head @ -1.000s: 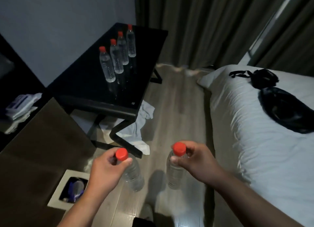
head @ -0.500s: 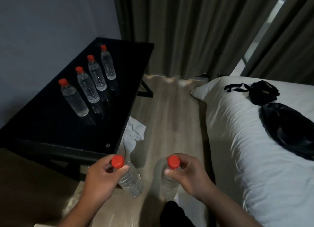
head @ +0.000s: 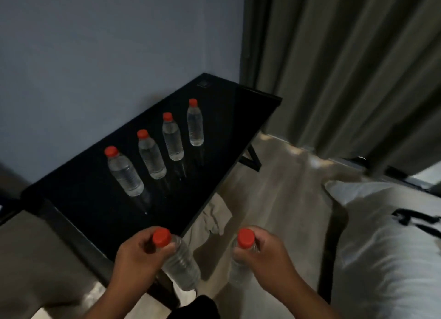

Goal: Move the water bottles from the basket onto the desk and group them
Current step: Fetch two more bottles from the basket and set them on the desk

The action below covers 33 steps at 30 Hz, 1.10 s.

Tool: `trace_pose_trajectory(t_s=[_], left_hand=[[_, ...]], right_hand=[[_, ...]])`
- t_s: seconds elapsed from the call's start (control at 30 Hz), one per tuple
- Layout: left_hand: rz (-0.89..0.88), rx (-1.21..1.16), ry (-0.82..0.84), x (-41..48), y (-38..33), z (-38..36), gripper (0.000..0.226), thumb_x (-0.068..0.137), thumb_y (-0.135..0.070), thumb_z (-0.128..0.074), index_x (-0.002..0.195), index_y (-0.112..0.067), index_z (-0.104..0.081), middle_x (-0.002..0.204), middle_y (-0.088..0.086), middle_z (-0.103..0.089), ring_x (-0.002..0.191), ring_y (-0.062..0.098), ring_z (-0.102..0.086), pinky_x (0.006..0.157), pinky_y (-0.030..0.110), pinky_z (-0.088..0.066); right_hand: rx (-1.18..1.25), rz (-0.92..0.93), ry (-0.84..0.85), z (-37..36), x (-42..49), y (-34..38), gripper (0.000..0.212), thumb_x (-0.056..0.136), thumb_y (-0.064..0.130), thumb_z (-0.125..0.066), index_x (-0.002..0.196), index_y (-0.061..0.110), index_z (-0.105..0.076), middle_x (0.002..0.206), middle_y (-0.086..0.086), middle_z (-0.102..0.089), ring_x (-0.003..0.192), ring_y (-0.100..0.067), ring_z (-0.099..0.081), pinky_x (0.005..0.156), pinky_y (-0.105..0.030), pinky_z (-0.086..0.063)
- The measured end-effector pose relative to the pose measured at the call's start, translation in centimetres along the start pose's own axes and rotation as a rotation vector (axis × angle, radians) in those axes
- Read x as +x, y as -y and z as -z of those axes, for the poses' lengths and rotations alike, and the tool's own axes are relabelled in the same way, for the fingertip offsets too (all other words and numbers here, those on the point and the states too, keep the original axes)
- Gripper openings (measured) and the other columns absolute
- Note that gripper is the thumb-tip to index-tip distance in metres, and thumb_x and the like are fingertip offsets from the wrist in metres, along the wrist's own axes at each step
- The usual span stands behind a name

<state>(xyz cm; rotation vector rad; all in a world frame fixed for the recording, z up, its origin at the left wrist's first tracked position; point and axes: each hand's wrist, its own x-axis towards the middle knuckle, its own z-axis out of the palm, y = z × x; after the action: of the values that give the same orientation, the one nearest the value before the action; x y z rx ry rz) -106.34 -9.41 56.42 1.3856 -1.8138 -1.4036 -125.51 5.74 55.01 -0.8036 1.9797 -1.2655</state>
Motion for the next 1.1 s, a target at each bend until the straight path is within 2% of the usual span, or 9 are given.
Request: trace_pose_trajectory(t_s=[0.13, 0.33, 0.53, 0.63, 0.7, 0.77, 0.9, 0.97, 1.1], left_hand=[[0.049, -0.056, -0.101, 4.8, -0.6, -2.0, 0.027, 0.07, -0.002, -0.08, 0.083, -0.024, -0.072, 0.077, 0.0, -0.073, 0.078, 0.017, -0.067, 0.066, 0.022, -0.046], [0.001, -0.081, -0.178, 13.0, -3.6, -5.2, 0.025, 0.074, -0.004, -0.077, 0.079, -0.027, -0.07, 0.077, -0.008, -0.072, 0.076, 0.014, -0.067, 0.062, 0.015, -0.05], [-0.058, -0.033, -0.211, 20.0, -6.5, -7.2, 0.028, 0.075, -0.008, -0.078, 0.081, -0.033, -0.067, 0.074, -0.004, -0.071, 0.072, 0.005, -0.066, 0.067, 0.02, -0.045], [-0.048, -0.034, -0.257, 22.1, -7.1, -7.9, 0.028, 0.076, -0.008, -0.077, 0.079, -0.034, -0.067, 0.081, -0.023, -0.07, 0.07, 0.001, -0.066, 0.068, 0.022, -0.049], [-0.032, -0.034, -0.288, 23.5, -7.1, -8.4, 0.032, 0.076, -0.01, -0.077, 0.08, -0.04, -0.068, 0.082, -0.027, -0.069, 0.074, 0.003, -0.066, 0.067, 0.021, -0.047], [-0.017, -0.036, -0.343, 24.3, -7.0, -9.0, 0.038, 0.076, -0.01, -0.077, 0.082, -0.046, -0.066, 0.083, -0.023, -0.07, 0.075, 0.006, -0.067, 0.067, 0.022, -0.048], [0.001, 0.03, -0.486, 25.6, -7.6, -10.5, 0.023, 0.078, -0.009, -0.075, 0.078, -0.03, -0.066, 0.075, -0.006, -0.071, 0.07, 0.004, -0.066, 0.059, 0.011, -0.047], [0.047, 0.062, -0.548, 26.2, -7.9, -11.1, 0.021, 0.078, -0.011, -0.075, 0.081, -0.029, -0.064, 0.073, -0.004, -0.067, 0.07, 0.006, -0.063, 0.058, 0.014, -0.042], [0.102, 0.036, -0.695, 26.9, -7.1, -12.1, 0.019, 0.075, -0.014, -0.078, 0.081, -0.027, -0.065, 0.077, -0.008, -0.07, 0.073, 0.007, -0.066, 0.059, 0.013, -0.045]], right_hand=[[0.057, 0.015, 0.04, 1.4, 6.3, 0.4, 0.013, 0.073, 0.005, -0.074, 0.08, 0.013, -0.067, 0.08, -0.006, -0.069, 0.069, -0.004, -0.061, 0.066, -0.018, -0.049], [-0.025, 0.007, 0.139, 3.4, 16.1, 1.5, 0.022, 0.072, 0.009, -0.075, 0.079, 0.028, -0.067, 0.078, 0.012, -0.068, 0.075, -0.001, -0.063, 0.072, -0.017, -0.049], [-0.086, 0.09, 0.199, 4.7, 25.2, 4.1, 0.033, 0.074, 0.004, -0.077, 0.08, 0.033, -0.062, 0.074, 0.028, -0.066, 0.072, 0.009, -0.061, 0.067, -0.005, -0.043], [-0.111, 0.124, 0.277, 4.3, 29.0, 5.4, 0.036, 0.077, 0.006, -0.077, 0.084, 0.037, -0.06, 0.077, 0.018, -0.066, 0.076, 0.011, -0.061, 0.07, -0.006, -0.045], [-0.158, 0.146, 0.334, 4.0, 31.8, 6.1, 0.031, 0.077, 0.012, -0.077, 0.087, 0.036, -0.06, 0.082, 0.015, -0.064, 0.079, 0.009, -0.061, 0.074, -0.008, -0.046], [-0.198, 0.175, 0.387, 3.5, 34.8, 6.7, 0.027, 0.076, 0.016, -0.077, 0.09, 0.034, -0.062, 0.082, 0.015, -0.064, 0.078, 0.008, -0.06, 0.073, -0.008, -0.047], [-0.233, 0.188, 0.522, 2.0, 39.8, 7.2, 0.022, 0.073, 0.014, -0.077, 0.081, 0.029, -0.064, 0.077, 0.009, -0.066, 0.072, 0.004, -0.062, 0.072, -0.015, -0.049], [-0.267, 0.192, 0.599, 1.2, 41.6, 7.1, 0.019, 0.073, 0.014, -0.076, 0.083, 0.024, -0.064, 0.078, 0.006, -0.067, 0.073, -0.001, -0.062, 0.074, -0.021, -0.052], [-0.254, 0.217, 0.694, 0.2, 44.2, 6.6, 0.022, 0.074, 0.01, -0.076, 0.085, 0.026, -0.065, 0.077, 0.008, -0.065, 0.07, 0.005, -0.061, 0.07, -0.013, -0.047]])
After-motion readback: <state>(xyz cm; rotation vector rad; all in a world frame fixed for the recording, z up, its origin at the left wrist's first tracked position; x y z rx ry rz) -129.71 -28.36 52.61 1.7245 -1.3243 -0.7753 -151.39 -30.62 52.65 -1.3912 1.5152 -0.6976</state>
